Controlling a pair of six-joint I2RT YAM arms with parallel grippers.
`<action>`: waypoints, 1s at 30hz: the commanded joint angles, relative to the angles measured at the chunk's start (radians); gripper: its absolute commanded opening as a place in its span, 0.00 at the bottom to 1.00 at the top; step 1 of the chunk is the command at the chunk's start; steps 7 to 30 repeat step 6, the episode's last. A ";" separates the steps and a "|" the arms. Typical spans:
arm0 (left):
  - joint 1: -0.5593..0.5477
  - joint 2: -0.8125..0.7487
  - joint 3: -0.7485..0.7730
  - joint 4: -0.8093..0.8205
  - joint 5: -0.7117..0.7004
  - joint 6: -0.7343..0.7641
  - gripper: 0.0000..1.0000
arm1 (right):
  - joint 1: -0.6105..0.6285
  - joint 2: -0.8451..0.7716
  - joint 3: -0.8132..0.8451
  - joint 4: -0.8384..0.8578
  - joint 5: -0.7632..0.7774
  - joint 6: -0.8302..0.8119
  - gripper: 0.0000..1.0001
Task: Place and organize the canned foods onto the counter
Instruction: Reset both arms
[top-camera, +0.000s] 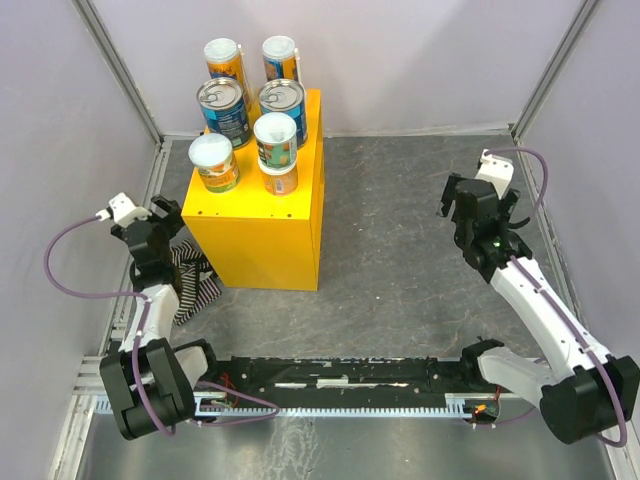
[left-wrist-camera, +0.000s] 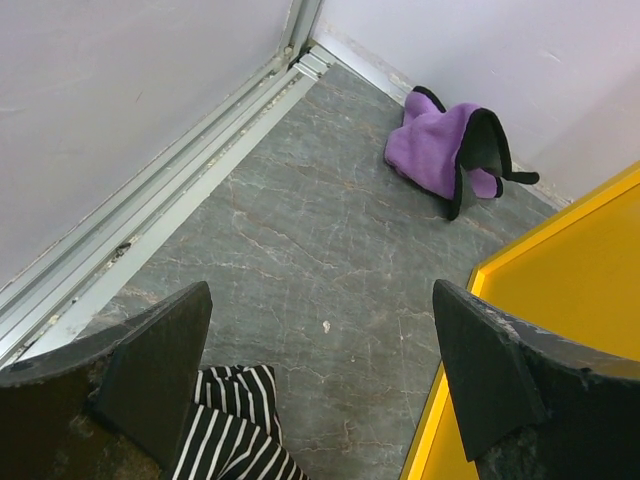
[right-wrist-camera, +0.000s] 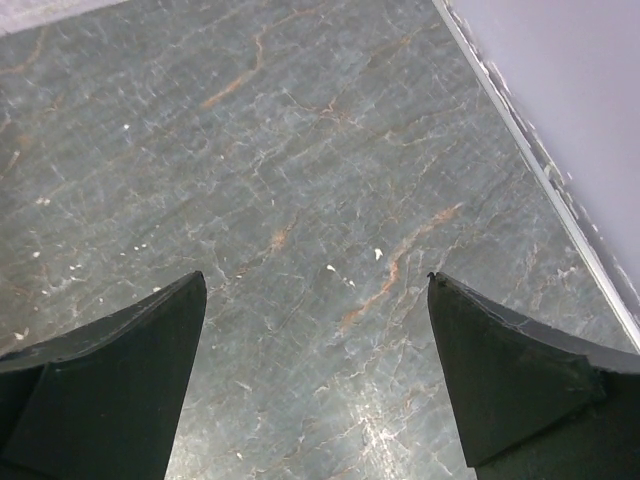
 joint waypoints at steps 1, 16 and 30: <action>0.004 0.006 -0.015 0.101 0.000 0.008 0.97 | -0.004 0.043 0.046 0.044 0.051 -0.036 0.99; 0.005 0.004 -0.025 0.108 -0.009 0.012 0.97 | -0.004 0.043 0.051 0.046 0.007 -0.050 0.99; 0.005 0.004 -0.025 0.108 -0.009 0.012 0.97 | -0.004 0.043 0.051 0.046 0.007 -0.050 0.99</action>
